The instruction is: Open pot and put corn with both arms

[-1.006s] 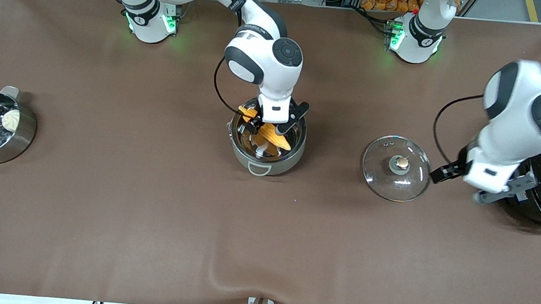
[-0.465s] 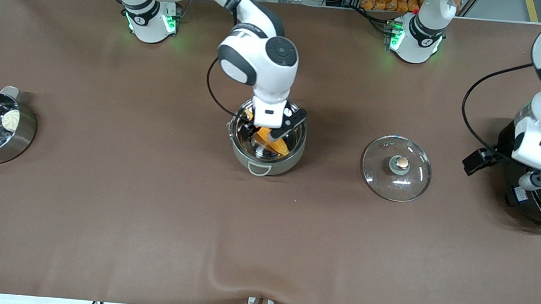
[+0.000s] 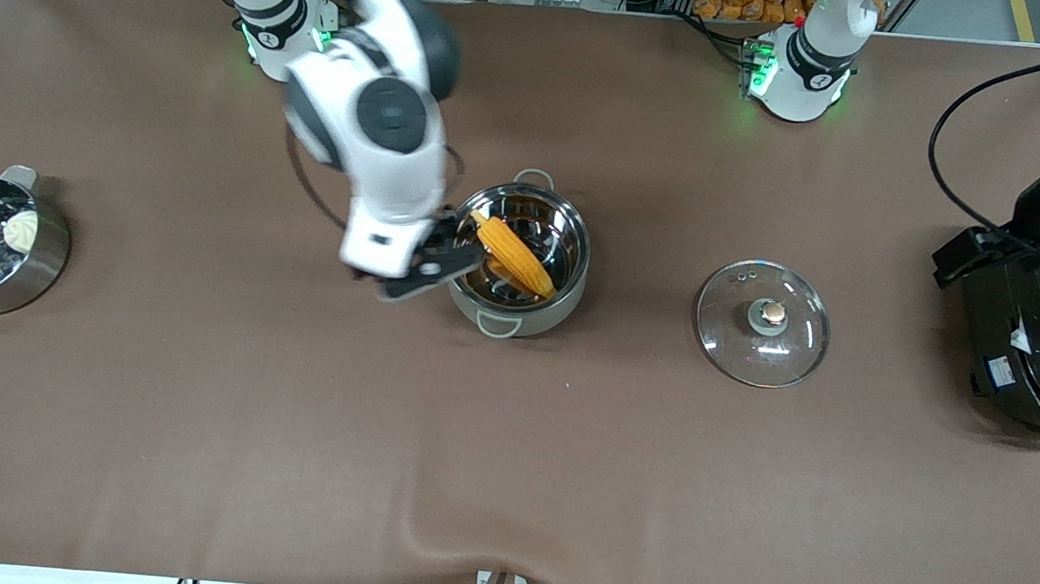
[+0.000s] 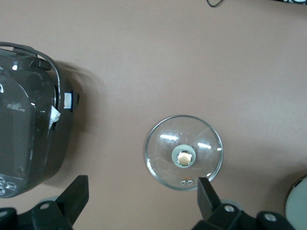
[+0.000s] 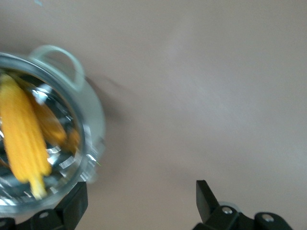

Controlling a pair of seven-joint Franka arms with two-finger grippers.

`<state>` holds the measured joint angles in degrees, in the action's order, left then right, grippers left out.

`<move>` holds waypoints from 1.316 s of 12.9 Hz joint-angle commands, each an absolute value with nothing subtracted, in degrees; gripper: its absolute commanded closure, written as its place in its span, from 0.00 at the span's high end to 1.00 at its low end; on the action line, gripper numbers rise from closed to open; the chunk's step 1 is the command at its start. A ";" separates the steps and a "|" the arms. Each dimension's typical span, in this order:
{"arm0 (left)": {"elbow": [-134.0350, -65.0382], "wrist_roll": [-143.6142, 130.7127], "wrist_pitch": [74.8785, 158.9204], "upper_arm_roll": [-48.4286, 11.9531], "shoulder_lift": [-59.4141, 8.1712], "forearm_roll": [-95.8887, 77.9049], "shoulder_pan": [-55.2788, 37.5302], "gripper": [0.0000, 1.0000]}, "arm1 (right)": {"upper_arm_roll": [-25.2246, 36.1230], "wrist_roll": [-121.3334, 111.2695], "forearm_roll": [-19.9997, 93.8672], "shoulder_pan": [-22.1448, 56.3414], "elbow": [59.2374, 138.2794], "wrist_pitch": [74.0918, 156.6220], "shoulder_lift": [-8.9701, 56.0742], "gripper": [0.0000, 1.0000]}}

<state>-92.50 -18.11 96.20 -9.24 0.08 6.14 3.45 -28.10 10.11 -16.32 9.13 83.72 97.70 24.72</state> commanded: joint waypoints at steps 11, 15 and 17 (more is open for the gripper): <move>-87.98 -5.01 84.55 -9.48 -0.35 -1.06 3.34 1.00 | -10.47 -7.12 -0.62 -4.74 85.69 87.89 11.18 1.00; -89.82 -5.18 84.37 -10.28 0.26 0.34 3.51 1.00 | 1.93 -6.15 1.39 0.10 85.69 86.85 4.50 1.00; -89.91 -5.62 84.46 -10.46 0.35 1.83 3.52 1.00 | 2.55 -3.80 1.76 -0.26 85.69 85.08 2.21 1.00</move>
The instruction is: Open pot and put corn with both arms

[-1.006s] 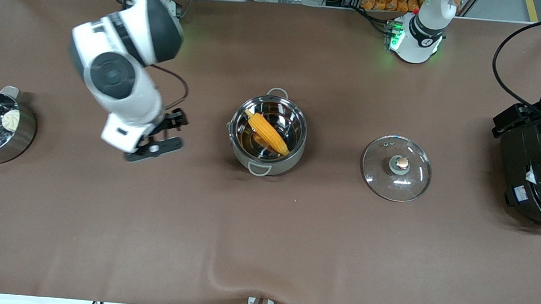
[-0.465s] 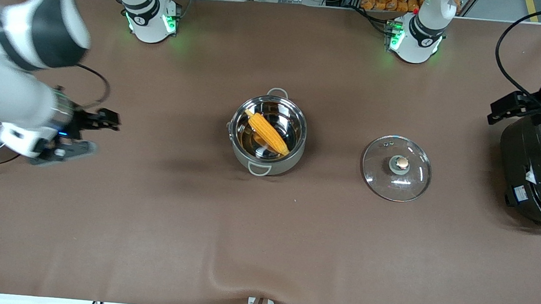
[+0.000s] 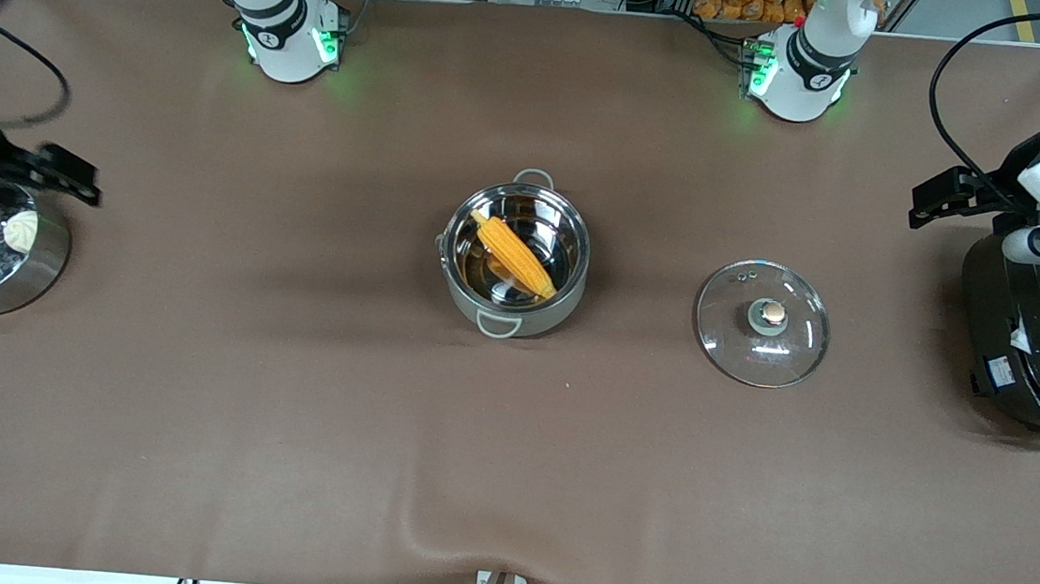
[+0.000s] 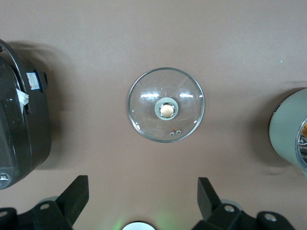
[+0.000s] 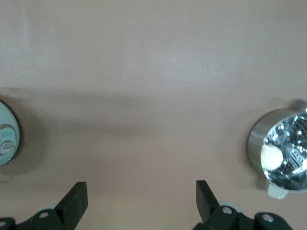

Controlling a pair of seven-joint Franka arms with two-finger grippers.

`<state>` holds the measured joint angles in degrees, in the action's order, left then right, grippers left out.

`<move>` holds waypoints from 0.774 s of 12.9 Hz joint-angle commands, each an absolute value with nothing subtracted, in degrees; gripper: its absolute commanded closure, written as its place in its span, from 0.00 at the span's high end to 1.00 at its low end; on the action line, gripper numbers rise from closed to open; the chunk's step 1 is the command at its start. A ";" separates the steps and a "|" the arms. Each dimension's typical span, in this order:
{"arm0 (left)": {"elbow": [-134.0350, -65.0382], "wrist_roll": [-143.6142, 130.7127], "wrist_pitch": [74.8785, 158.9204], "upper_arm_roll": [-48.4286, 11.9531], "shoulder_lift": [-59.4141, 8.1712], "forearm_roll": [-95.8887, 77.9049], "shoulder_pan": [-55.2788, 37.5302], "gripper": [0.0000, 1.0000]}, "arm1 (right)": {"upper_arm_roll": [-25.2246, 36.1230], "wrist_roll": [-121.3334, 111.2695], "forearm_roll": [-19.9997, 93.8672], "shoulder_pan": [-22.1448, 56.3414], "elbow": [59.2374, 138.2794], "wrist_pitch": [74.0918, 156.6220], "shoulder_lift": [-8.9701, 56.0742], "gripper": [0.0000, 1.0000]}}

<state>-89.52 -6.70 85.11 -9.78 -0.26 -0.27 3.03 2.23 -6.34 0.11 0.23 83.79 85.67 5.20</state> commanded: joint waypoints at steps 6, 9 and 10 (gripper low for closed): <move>-89.65 -5.80 86.04 -11.51 0.18 3.87 3.95 1.00 | 0.09 0.36 1.93 -3.16 85.78 84.20 0.70 1.00; -89.56 -5.63 87.45 -11.43 0.18 3.52 4.13 1.00 | 0.00 -1.13 2.02 -3.16 85.78 84.29 0.97 1.00; -89.56 -4.49 87.54 -11.43 0.09 3.78 4.22 1.00 | 0.17 -1.93 2.02 -2.99 85.87 84.46 0.97 1.00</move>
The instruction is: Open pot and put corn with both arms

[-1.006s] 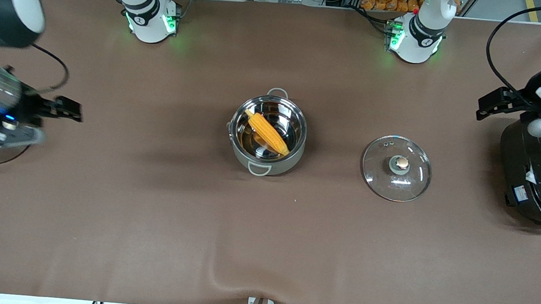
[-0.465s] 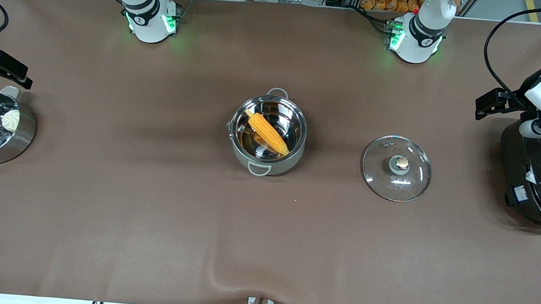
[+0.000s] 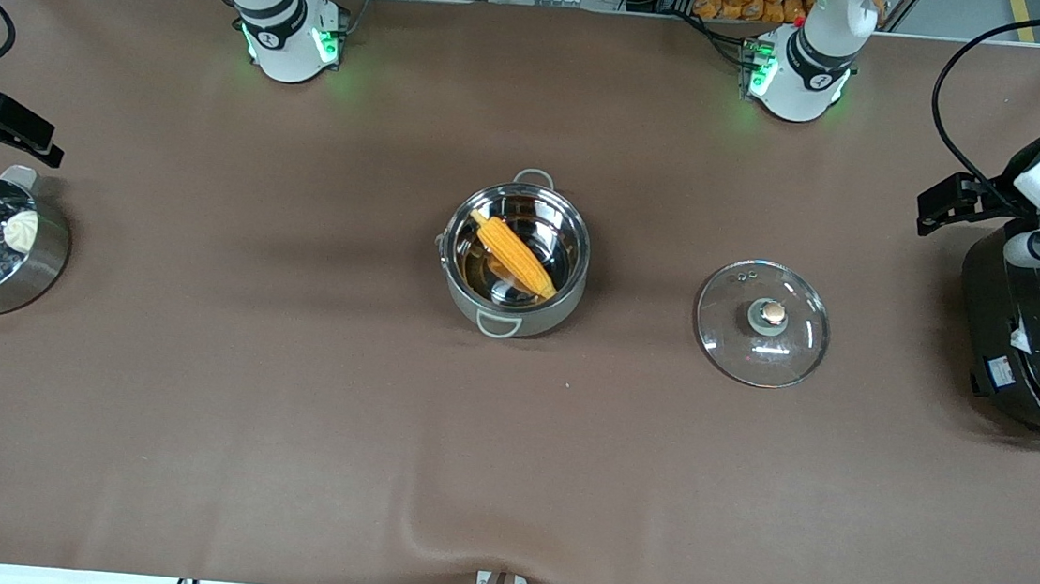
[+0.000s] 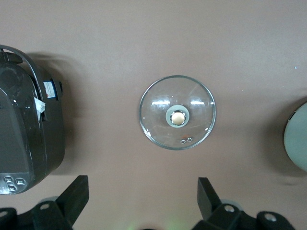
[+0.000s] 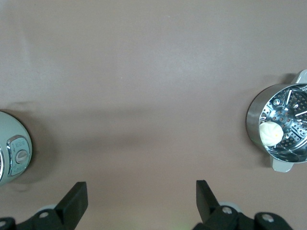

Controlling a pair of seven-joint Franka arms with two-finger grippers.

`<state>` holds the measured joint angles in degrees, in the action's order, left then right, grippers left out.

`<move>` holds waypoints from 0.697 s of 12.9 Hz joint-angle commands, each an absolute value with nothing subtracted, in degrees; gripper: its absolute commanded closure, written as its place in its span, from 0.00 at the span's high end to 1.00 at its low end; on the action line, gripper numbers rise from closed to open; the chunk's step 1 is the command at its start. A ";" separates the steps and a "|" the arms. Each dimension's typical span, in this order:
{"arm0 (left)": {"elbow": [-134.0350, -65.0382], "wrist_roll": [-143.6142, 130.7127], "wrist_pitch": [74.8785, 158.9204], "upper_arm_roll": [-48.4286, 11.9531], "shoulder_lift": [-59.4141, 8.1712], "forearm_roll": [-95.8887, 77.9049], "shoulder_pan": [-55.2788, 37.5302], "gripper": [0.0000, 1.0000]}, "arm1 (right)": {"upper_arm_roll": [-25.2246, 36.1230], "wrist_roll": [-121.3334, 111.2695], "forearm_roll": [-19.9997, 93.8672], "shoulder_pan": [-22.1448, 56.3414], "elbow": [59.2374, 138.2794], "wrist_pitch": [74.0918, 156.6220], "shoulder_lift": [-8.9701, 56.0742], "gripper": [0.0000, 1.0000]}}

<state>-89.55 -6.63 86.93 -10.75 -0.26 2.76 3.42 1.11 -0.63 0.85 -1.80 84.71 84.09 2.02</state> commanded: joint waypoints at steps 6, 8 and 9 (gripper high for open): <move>-88.95 -4.57 87.54 -11.34 -0.35 3.43 4.31 1.00 | 0.35 -2.29 1.93 -2.37 85.96 84.99 1.58 1.00; -88.33 -5.10 87.45 -11.08 -0.35 2.82 4.31 1.00 | 0.35 -2.29 1.93 -2.63 86.31 85.43 1.58 1.00; -88.24 -5.10 87.45 -10.99 -0.35 2.73 4.31 1.00 | 0.35 -2.37 1.93 -2.72 86.05 85.43 1.58 1.00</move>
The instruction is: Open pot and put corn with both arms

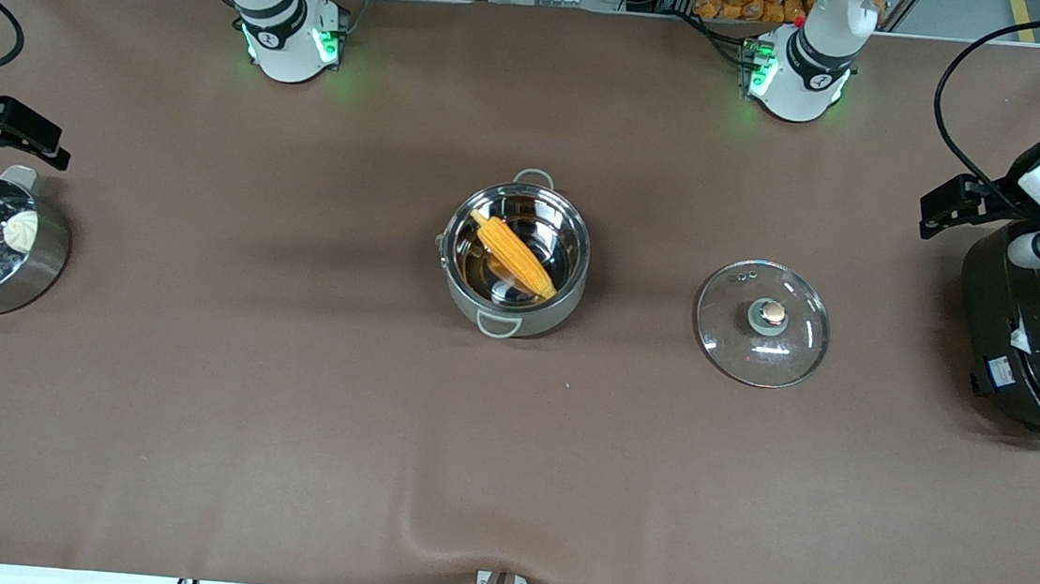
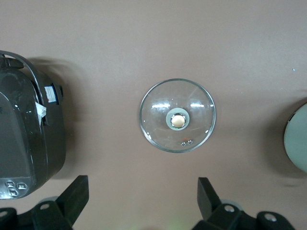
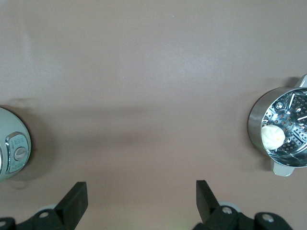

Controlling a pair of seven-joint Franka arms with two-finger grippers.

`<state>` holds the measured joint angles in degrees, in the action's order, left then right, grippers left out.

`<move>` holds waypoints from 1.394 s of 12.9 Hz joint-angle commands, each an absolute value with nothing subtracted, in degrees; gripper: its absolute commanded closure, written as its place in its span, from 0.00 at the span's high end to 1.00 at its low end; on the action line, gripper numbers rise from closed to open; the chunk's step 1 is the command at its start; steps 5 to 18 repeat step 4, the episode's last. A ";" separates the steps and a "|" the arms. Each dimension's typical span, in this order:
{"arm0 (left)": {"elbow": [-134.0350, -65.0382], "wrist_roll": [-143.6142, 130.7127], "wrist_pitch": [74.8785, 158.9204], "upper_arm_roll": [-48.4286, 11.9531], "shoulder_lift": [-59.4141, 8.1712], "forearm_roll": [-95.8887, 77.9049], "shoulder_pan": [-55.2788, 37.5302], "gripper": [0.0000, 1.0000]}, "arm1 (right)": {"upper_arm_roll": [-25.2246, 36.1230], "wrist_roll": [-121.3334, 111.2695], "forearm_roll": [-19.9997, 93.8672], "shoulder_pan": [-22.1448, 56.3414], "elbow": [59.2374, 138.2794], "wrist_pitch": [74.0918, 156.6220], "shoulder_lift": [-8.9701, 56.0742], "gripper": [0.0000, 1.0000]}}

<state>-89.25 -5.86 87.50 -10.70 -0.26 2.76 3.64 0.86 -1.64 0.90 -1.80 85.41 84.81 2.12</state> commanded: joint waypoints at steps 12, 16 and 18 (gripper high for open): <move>-88.07 -5.10 87.01 -10.99 0.09 2.55 4.39 1.00 | 0.35 -2.37 1.93 -2.72 86.22 85.17 1.23 1.00; -88.07 -5.10 87.01 -10.99 0.09 2.55 4.39 1.00 | 0.35 -2.37 1.93 -2.72 86.22 85.17 1.23 1.00; -88.07 -5.10 87.01 -10.99 0.09 2.55 4.39 1.00 | 0.35 -2.37 1.93 -2.72 86.22 85.17 1.23 1.00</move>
